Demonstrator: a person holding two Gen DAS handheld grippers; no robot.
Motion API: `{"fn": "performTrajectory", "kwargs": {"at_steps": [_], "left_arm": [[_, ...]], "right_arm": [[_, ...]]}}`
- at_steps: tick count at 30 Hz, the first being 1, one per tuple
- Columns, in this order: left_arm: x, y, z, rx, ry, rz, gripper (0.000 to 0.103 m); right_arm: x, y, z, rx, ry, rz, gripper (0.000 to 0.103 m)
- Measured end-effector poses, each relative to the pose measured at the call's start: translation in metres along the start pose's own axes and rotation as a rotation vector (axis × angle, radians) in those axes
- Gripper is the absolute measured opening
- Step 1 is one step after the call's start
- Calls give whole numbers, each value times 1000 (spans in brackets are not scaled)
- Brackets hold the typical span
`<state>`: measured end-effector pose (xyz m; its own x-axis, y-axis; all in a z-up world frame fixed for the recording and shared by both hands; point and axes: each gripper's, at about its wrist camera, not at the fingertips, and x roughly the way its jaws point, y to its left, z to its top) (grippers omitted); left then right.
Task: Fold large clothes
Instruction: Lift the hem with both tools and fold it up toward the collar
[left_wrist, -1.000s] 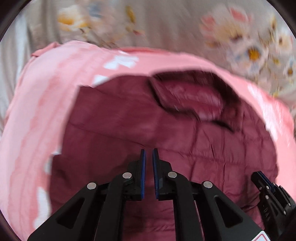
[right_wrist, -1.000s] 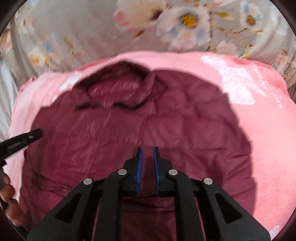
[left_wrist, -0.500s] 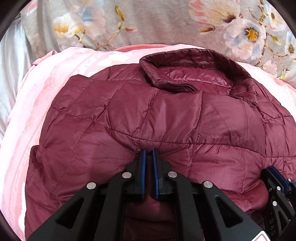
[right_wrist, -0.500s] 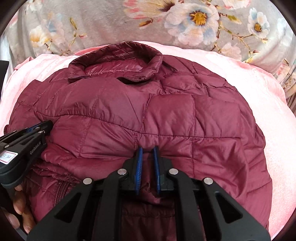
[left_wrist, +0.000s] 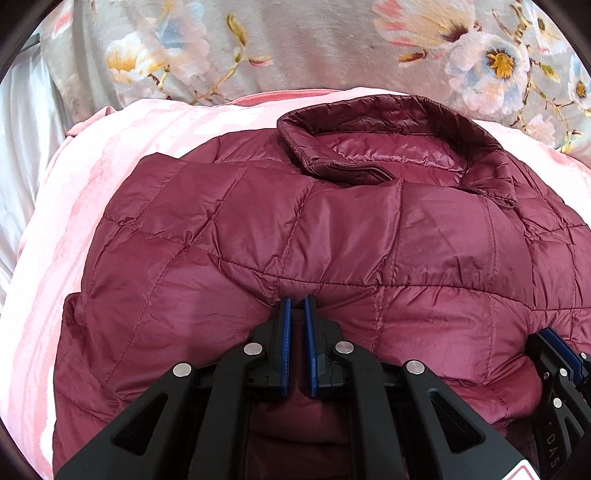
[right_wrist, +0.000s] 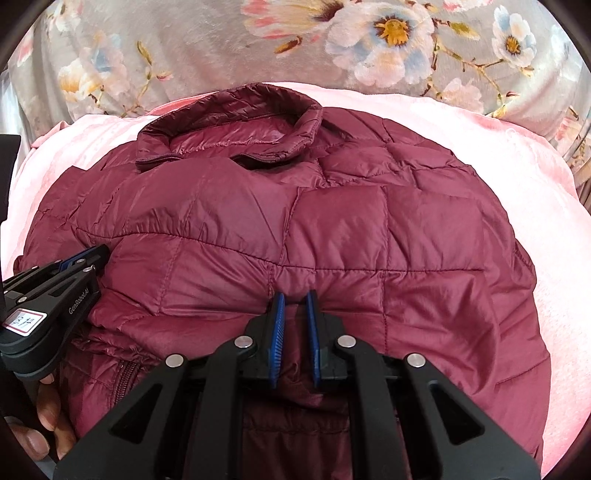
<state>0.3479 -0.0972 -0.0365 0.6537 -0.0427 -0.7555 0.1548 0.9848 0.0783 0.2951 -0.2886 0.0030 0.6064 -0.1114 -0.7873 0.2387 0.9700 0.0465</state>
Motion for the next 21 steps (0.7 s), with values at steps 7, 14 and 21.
{"fn": "performTrajectory", "kwargs": {"at_steps": [7, 14, 21], "left_arm": [[-20, 43, 34, -115, 42, -183, 52], [17, 51, 108, -255, 126, -342, 64], [72, 28, 115, -276, 261, -356, 20]], "right_arm": [[-20, -44, 35, 238, 5, 261, 52], [17, -66, 106, 443, 9, 384, 52], [70, -53, 113, 442, 128, 390, 12]]}}
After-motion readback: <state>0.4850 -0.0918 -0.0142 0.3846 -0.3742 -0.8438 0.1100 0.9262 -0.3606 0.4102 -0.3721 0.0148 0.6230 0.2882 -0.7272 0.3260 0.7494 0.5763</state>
